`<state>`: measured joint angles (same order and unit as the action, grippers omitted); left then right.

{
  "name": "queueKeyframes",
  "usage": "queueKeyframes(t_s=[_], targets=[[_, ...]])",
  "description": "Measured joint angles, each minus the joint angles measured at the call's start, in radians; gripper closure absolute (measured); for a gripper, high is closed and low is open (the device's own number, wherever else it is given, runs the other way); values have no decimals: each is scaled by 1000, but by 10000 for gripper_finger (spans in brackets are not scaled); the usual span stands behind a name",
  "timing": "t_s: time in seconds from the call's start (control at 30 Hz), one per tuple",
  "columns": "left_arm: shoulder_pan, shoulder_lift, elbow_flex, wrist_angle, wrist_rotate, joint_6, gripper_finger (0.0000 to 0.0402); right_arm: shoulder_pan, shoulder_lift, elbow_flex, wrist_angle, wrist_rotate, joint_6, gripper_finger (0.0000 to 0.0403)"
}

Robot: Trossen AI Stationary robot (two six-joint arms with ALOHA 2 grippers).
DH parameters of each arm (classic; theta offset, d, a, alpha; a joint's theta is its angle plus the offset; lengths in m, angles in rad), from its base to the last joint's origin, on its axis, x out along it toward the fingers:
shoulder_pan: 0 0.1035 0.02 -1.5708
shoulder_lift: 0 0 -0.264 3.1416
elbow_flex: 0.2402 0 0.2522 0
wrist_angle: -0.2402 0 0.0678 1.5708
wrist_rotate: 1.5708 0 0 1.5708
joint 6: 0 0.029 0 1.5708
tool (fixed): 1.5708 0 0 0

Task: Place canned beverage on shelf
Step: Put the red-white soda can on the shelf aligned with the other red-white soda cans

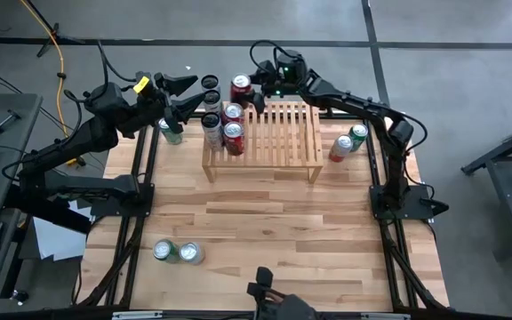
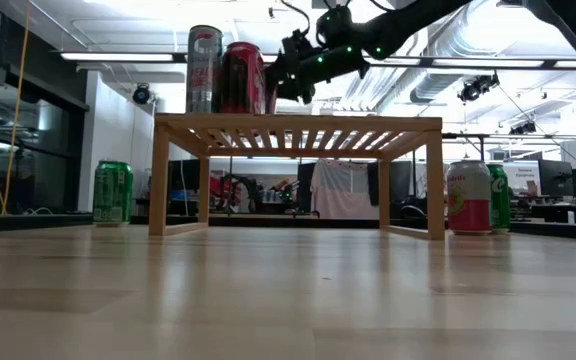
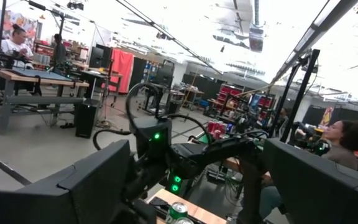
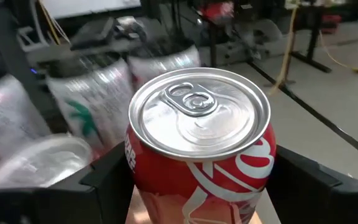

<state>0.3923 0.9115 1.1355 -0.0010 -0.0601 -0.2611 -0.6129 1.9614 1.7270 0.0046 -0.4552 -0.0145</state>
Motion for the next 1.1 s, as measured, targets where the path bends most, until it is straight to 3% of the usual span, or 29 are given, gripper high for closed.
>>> queueKeyframes(t_s=[0.4,0.63,1.1], targets=[[0,0,0,0,0,0,41,13,31,-6,5,-23,36,120],[0,0,0,0,0,0,41,13,40,-8,-5,-46,35,89],[0,0,0,0,0,1,41,14,40,-8,-9,-59,37,81]])
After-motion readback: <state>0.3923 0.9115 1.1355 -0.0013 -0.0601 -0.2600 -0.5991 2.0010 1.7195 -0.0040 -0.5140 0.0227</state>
